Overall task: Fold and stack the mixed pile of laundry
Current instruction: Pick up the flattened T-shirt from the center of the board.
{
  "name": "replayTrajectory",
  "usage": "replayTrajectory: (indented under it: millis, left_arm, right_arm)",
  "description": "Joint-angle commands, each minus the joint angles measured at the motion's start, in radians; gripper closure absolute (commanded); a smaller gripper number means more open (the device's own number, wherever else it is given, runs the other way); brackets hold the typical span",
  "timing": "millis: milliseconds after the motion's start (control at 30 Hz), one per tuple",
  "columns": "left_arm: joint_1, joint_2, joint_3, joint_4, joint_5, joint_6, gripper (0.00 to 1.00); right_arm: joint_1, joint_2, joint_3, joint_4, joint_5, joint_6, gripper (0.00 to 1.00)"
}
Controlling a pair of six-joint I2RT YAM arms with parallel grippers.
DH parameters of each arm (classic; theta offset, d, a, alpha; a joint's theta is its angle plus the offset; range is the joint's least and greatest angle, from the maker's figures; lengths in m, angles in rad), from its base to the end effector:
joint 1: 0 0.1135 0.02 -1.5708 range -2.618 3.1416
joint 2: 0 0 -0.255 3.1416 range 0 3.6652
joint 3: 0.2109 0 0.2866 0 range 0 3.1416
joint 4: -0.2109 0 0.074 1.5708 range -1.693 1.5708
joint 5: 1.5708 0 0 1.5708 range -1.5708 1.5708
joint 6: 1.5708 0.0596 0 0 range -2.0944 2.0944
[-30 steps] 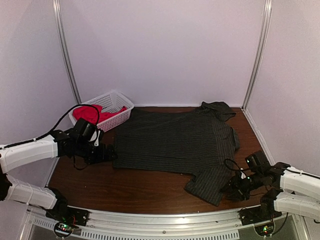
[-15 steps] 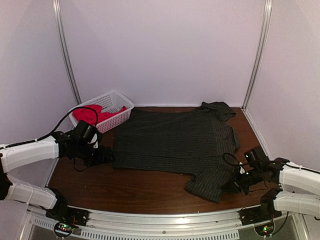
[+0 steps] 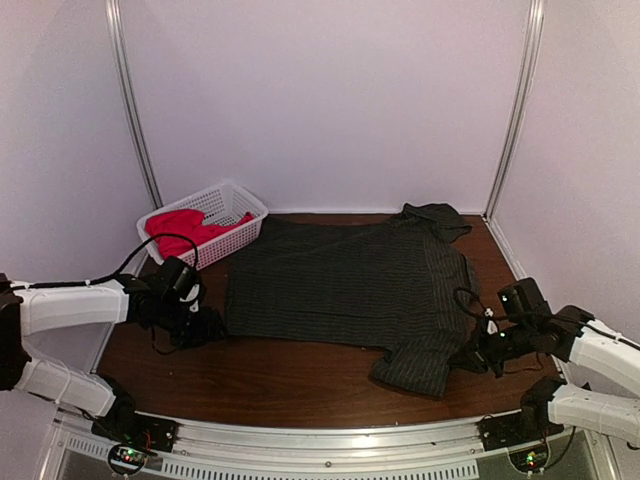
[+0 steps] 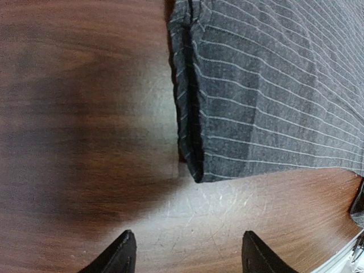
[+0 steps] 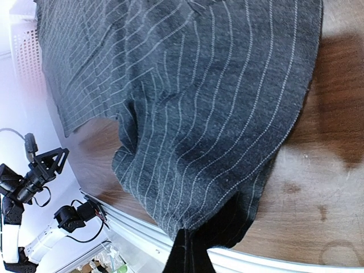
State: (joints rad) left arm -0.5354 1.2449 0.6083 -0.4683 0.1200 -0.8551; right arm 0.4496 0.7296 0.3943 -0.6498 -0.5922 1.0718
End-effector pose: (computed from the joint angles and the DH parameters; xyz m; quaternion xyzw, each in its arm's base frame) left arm 0.2193 -0.1384 0.1177 -0.1409 0.9611 -0.1924 0.1396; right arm 0.1499 0.1093 0.1450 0.2001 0.8976 0.3927 0.0074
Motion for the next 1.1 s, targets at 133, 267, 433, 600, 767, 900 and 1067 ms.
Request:
replayTrajectory:
  millis: [133,267,433,600,767,900,1067]
  left_arm:
    - [0.014,0.128,0.008,0.179,0.058,-0.026,0.43]
    - [0.014,0.190,0.041,0.218,0.065,-0.026,0.45]
    - [0.014,0.238,0.065,0.234,0.073,-0.032,0.60]
    - [0.014,0.229,0.069,0.196,0.078,-0.038,0.90]
    - [0.012,0.145,0.052,0.102,0.084,-0.039,1.00]
    - [0.012,0.062,0.032,-0.001,0.104,-0.030,1.00]
    - [0.012,-0.002,0.056,-0.089,0.119,-0.018,1.00]
  right_arm:
    - [0.005,0.021,0.105,-0.025,0.054,-0.044,1.00]
    - [0.004,0.040,0.132,-0.049,0.063,-0.071,1.00]
    - [-0.001,0.041,0.162,-0.081,0.076,-0.093,1.00]
    - [-0.012,0.018,0.185,-0.121,0.081,-0.102,1.00]
    - [-0.013,-0.007,0.201,-0.206,0.062,-0.118,1.00]
    - [-0.013,-0.070,0.212,-0.278,0.036,-0.101,1.00]
    - [-0.014,-0.100,0.282,-0.292,0.053,-0.072,1.00]
